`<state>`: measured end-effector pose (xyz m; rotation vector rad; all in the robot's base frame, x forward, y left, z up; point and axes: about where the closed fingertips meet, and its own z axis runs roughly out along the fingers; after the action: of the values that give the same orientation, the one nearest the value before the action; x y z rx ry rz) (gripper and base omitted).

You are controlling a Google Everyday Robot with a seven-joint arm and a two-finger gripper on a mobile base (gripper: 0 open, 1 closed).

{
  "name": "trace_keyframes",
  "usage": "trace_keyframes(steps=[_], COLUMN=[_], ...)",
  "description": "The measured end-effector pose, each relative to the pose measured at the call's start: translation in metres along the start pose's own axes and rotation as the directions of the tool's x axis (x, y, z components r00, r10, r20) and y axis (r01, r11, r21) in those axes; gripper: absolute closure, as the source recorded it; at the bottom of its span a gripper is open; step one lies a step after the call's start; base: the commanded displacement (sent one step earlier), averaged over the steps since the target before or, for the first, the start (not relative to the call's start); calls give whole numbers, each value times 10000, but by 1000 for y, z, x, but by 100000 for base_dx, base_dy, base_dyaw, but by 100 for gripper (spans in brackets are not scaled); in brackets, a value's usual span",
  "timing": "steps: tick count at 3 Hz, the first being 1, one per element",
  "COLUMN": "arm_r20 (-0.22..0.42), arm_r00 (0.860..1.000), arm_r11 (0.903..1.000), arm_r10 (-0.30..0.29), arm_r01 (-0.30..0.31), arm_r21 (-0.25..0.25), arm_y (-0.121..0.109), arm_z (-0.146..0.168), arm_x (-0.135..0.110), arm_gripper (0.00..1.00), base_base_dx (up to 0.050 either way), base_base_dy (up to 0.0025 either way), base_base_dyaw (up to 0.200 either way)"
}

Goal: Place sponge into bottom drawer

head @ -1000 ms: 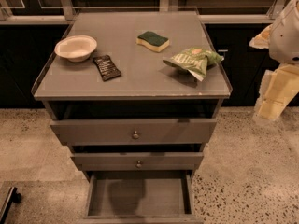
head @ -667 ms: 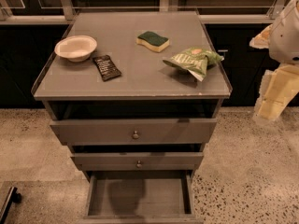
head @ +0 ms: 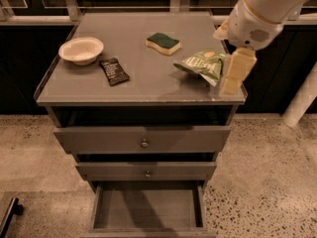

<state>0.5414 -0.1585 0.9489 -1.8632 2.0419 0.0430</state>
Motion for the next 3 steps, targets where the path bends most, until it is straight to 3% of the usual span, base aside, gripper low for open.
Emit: trace_keyframes(steps=[1,2,3], arm_r20=[240,465,456], arm_r00=[9988,9976,9977], arm_r11=[9985,9965,9966], arm_r10=[-430,-510,-509], arm_r01=[421,478,478], arm_r21=[362,689,667], arm_y=[-59,-72,-71], arm_z=[18,10,11], arm_x=[-31,-41,-41], arm_gripper=[0,0,0], base_base_dx=[0,0,0], base_base_dy=[0,0,0], base_base_dyaw=[0,0,0])
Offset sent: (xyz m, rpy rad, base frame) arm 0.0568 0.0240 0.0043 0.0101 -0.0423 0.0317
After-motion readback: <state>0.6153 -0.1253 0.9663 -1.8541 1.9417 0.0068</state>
